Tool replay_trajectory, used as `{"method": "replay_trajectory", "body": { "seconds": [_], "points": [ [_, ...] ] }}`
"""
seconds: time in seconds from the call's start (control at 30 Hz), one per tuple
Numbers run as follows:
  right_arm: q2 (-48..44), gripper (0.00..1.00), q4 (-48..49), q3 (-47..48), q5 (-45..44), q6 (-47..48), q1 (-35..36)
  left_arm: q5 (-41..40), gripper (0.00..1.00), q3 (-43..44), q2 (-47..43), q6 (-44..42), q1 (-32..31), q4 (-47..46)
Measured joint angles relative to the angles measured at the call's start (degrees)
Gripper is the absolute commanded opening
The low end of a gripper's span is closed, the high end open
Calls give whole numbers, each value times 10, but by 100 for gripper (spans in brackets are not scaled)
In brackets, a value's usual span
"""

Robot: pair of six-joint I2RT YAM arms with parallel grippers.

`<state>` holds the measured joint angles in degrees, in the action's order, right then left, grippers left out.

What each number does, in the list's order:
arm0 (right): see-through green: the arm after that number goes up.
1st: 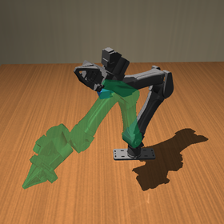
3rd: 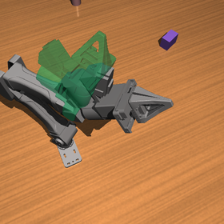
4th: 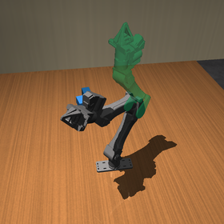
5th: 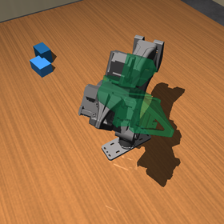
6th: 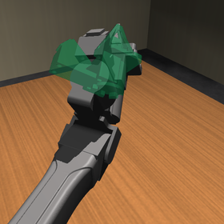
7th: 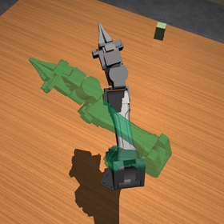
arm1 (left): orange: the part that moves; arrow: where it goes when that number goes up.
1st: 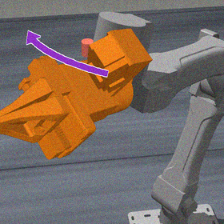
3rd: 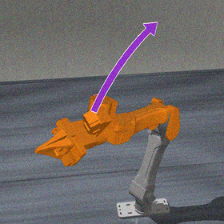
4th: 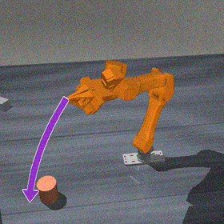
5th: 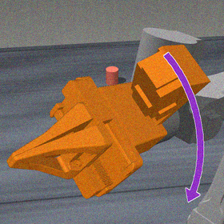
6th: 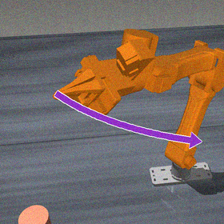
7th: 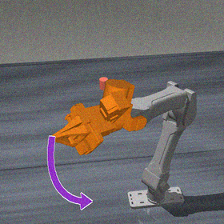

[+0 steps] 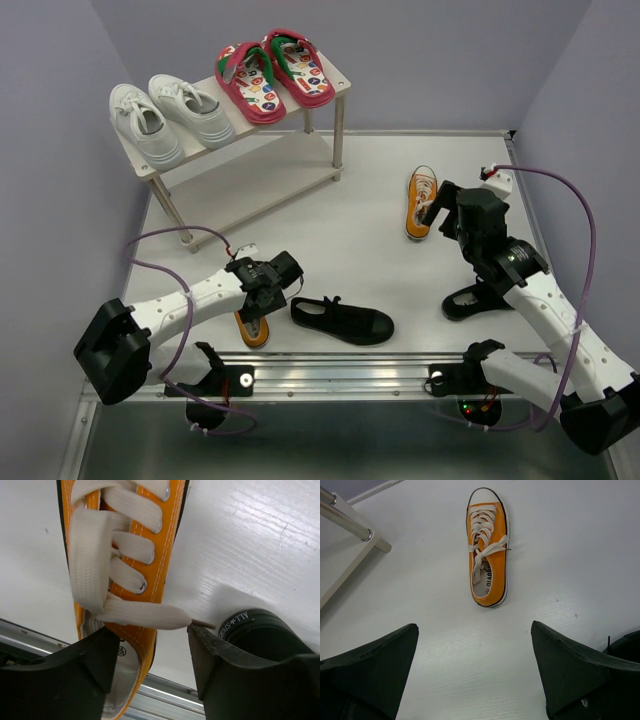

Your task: Place and organize the shoes onto the shoe shelf

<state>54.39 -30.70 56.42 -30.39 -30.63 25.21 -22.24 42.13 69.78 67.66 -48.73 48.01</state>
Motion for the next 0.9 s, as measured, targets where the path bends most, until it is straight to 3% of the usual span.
{"method": "replay_trajectory", "body": {
  "seconds": [0.03,0.07,0.13,0.17,0.23,0.27,0.53,0.9],
  "points": [
    [0,100,0,0,0,0,0,0,69,0,2,-3,1,-3],
    [-1,100,0,0,0,2,0,0,55,0,2,-3,2,-7],
    [-2,100,0,0,0,2,0,0,41,0,2,-7,4,-15],
    [-3,100,0,0,0,2,0,0,24,0,2,-13,5,-15],
    [-4,100,1,0,0,2,0,0,3,0,2,-16,7,-17],
    [-4,100,1,0,0,2,0,3,0,0,2,-18,9,-23],
    [-8,100,2,0,0,4,0,3,0,43,1,-38,15,-14],
    [-11,100,3,0,0,5,0,-100,0,264,-3,-123,24,33]
  ]
}}
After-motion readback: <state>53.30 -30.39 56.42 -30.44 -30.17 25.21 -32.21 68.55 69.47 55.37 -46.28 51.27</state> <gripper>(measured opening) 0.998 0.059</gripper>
